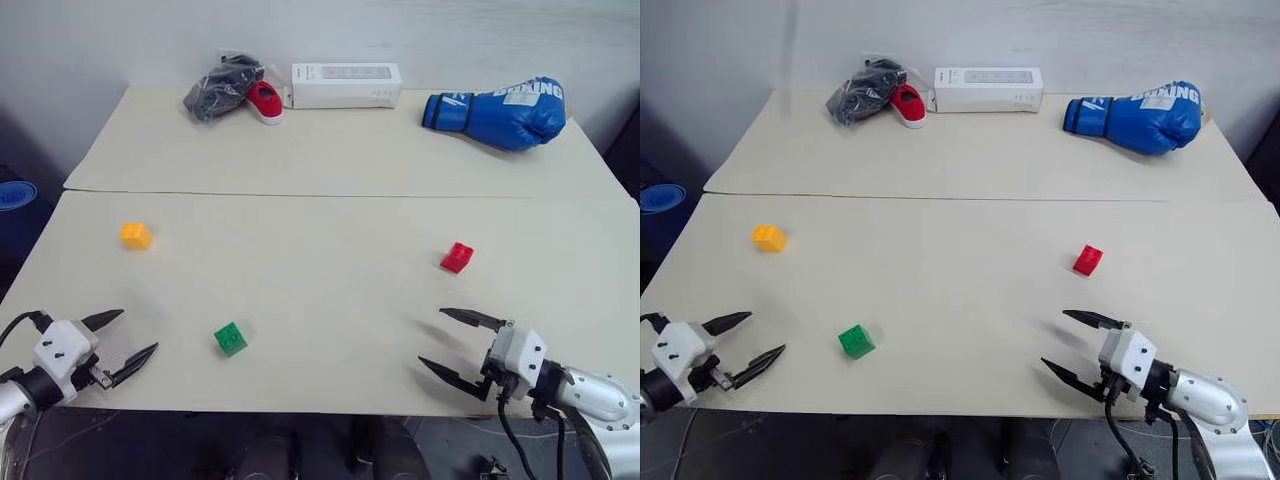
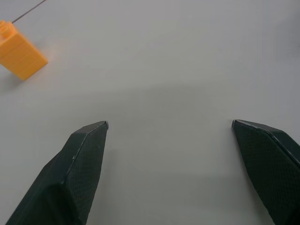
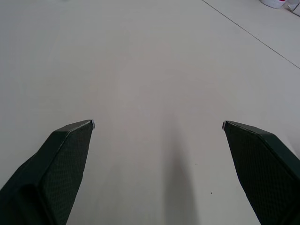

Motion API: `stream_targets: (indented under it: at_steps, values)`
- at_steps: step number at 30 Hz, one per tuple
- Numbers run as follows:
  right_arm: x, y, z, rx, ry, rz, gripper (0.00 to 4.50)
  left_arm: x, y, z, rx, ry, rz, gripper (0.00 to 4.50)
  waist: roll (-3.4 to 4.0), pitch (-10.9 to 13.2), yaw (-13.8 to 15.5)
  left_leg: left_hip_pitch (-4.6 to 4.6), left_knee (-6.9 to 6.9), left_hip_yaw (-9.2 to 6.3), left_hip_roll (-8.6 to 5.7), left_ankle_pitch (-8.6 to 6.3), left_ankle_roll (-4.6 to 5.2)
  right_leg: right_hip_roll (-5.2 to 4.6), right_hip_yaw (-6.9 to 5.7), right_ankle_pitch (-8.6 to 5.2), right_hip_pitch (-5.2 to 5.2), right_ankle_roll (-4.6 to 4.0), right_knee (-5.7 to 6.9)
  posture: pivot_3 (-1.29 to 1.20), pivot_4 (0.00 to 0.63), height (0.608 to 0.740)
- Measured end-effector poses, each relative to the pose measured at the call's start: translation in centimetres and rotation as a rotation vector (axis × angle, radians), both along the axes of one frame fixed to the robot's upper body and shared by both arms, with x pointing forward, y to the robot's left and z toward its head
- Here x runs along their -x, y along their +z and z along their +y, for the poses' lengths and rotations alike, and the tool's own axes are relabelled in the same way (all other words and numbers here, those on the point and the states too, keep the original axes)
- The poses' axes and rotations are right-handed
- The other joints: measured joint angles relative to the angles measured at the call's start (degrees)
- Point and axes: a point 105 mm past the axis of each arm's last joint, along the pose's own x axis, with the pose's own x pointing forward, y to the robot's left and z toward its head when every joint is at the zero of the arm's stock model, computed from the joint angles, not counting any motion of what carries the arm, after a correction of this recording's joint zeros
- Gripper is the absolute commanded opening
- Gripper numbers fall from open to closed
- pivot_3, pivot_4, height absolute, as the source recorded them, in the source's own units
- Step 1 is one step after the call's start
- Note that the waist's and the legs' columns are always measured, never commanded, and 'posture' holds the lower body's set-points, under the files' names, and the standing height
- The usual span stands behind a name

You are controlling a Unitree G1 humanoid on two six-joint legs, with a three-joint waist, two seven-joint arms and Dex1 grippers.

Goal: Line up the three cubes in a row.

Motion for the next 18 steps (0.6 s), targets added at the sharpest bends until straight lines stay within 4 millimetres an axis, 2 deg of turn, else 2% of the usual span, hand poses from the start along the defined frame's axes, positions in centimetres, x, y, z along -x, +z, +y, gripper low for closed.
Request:
stream_targets:
  at_steps: [4,6,9,11,12,15,18]
  values:
    - [0.4,-0.1,-0.1,-0.033,-0.039,0.003,4.50,-0.5,0.8,-0.1,0.059,-0.016,0.004,4.46,0.00,0.00,0.22,-0.02,0.00,-0.01,0.00,0.00,-0.01,0.00,-0.02,0.00,0.00,0.00,0.00,0.00,0.150,0.740]
    - [0.7,0.2,-0.8,-0.070,-0.097,-0.005,4.50,-0.7,1.5,-0.8,0.118,-0.058,0.005,4.46,0.00,0.00,0.42,0.00,0.00,0.00,0.00,-0.01,-0.01,0.00,-0.01,0.00,0.01,0.00,-0.01,0.00,0.150,0.740]
    - [1.1,0.5,-3.6,-0.172,-0.319,-0.018,4.50,-1.7,3.4,-3.1,0.255,-0.158,0.011,4.46,-0.03,-0.02,1.22,-0.02,0.01,-0.03,-0.01,0.00,-0.04,0.00,0.00,0.01,0.02,0.01,0.00,0.00,0.150,0.740]
    - [1.4,0.6,-5.1,-0.223,-0.446,-0.034,4.50,-2.4,4.7,-5.0,0.285,-0.242,0.001,4.46,-0.02,-0.02,1.32,0.02,0.01,-0.01,-0.03,-0.06,-0.20,0.00,0.04,0.01,0.03,0.01,0.03,0.00,0.150,0.740]
    - [1.8,0.3,-6.0,-0.248,-0.528,-0.041,4.50,-2.7,5.4,-6.5,0.282,-0.308,-0.005,4.46,0.01,-0.03,1.35,0.03,0.01,-0.02,-0.03,-0.11,-0.31,0.00,0.03,0.01,0.05,0.01,0.05,0.00,0.150,0.740]
    - [2.6,-0.7,-7.4,-0.295,-0.679,-0.037,4.50,-2.9,5.7,-9.4,0.274,-0.438,0.020,4.46,0.10,-0.06,1.08,0.04,0.00,0.02,-0.03,-0.10,-0.32,0.05,0.06,0.00,0.02,0.01,0.12,0.00,0.150,0.740]
    - [2.9,-2.0,-7.6,-0.319,-0.771,-0.017,4.50,-3.4,6.2,-11.4,0.281,-0.519,0.013,4.46,0.14,-0.05,0.29,0.04,0.00,0.07,-0.02,0.03,-0.17,0.08,0.11,0.00,-0.01,0.00,0.19,0.00,0.150,0.740]
